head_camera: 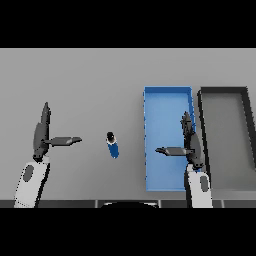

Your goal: Pick up the blue pipe and place it into the blue bin.

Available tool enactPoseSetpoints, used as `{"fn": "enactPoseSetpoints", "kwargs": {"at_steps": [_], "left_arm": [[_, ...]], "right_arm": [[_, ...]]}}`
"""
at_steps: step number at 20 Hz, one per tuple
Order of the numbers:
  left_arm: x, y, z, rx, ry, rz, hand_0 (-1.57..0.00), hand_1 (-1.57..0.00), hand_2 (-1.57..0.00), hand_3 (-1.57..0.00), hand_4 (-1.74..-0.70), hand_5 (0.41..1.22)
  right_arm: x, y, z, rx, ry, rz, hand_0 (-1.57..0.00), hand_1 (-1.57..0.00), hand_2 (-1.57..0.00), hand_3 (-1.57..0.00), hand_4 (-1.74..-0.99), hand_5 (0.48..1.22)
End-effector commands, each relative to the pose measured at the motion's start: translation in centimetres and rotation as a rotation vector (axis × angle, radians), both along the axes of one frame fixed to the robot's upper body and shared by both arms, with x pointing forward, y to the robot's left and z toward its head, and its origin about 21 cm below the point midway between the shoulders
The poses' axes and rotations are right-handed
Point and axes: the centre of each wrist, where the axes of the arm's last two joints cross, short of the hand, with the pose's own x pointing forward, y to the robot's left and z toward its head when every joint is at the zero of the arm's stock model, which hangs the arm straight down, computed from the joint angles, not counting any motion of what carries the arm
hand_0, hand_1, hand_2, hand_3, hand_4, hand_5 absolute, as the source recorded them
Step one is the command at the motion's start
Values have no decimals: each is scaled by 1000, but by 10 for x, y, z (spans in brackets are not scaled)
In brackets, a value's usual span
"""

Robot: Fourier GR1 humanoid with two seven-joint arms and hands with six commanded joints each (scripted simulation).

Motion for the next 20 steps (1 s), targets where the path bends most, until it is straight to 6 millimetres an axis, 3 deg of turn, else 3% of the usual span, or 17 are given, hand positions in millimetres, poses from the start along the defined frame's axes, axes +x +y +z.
{"fn": "enactPoseSetpoints", "kwargs": {"at_steps": [1,6,8,11,17,20], "left_arm": [[1,-1,0,-1,-4,0,1,1,1,1,-967,594],[6,-7,1,-3,-7,-8,1,1,1,1,-967,594],[3,16,8,119,4,-249,1,1,1,1,-969,595],[6,31,12,170,25,-358,1,1,1,1,-969,596],[-9,24,18,166,-3,-540,1,1,1,1,-977,583],[-21,5,24,190,52,-654,1,1,1,1,-997,548]], "right_arm": [[1,0,0,0,1,-1,1,1,1,1,-1210,594],[9,-6,2,-2,4,-7,1,1,1,1,-1210,594],[2,-17,12,-237,-96,104,1,1,1,1,-1206,592],[-5,-17,16,-334,-106,154,1,1,1,1,-1192,587],[-6,-16,19,-343,-102,162,1,1,1,1,-1187,579],[-3,-14,22,-333,-98,167,1,1,1,1,-1209,581]]}}
